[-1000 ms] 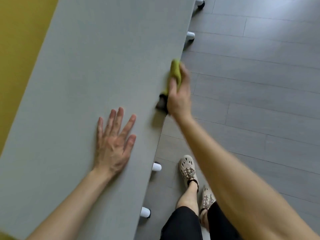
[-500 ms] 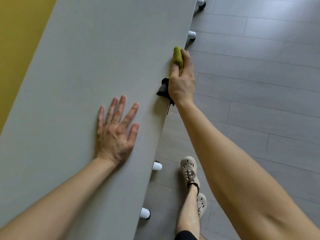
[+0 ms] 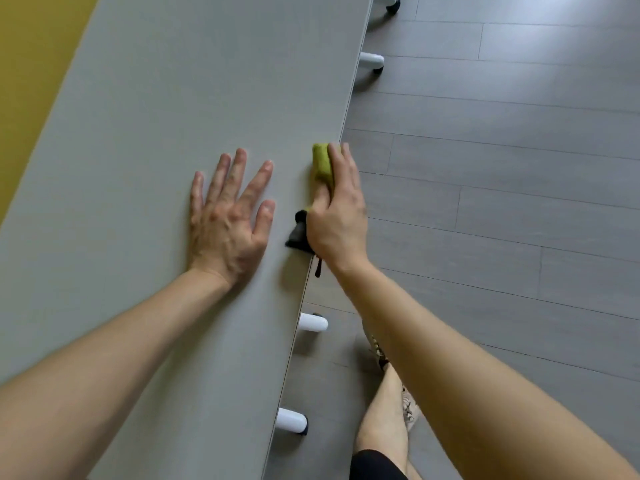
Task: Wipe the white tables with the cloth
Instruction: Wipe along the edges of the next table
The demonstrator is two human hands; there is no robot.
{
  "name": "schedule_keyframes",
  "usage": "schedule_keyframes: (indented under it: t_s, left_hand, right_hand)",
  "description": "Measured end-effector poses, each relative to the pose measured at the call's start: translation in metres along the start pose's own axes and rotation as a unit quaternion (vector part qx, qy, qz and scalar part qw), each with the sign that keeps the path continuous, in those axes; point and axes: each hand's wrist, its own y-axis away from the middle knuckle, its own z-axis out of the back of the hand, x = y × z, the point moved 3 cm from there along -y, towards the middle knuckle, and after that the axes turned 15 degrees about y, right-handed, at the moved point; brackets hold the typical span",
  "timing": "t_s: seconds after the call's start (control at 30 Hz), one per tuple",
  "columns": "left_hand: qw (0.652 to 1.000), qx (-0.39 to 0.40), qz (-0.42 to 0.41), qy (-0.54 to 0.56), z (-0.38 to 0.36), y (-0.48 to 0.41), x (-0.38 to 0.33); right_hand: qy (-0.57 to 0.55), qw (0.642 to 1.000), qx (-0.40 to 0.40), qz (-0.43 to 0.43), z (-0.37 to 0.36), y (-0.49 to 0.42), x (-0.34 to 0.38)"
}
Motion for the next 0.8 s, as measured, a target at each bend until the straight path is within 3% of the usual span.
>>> schedule_keyframes:
  t_s: [0.1,0.17,0.23,0.37,0.43,0.7,0.8]
  left_hand:
    - [1.0,-0.001,0.001,0.003,0.0,-0.001,-0.001]
    - [1.0,-0.004,0.0,0.001,0.001,-0.001,0.0]
    - [1.0,-0.005,-0.001,0.002,0.001,-0.001,-0.001]
    - [1.0,-0.004,-0.003,0.0,0.001,-0.001,-0.001]
    - [1.0,-0.002,-0.003,-0.001,0.002,-0.001,-0.002]
    - [1.0,-0.007,0.002,-0.004,0.0,-0.002,-0.002]
    - [1.0,-0.007,0.004,-0.004,0.0,-0.002,-0.001]
  right_hand:
    - [0.002,1.0,-0.019,0.009,0.004,-0.059,0.003]
    - [-0.006,0.999,-0.03,0.01,0.003,-0.042,0.003]
    - [-0.021,0.999,-0.038,0.011,-0.002,0.017,-0.001]
    - [-0.046,0.997,0.032,0.052,-0.001,0.171,-0.014]
    - [-0.043,0.996,0.052,0.052,0.001,0.194,-0.018]
    - [-0.033,0.999,-0.013,0.025,0.005,-0.01,-0.006]
    - [-0.029,0.999,-0.031,0.017,0.0,-0.008,-0.002]
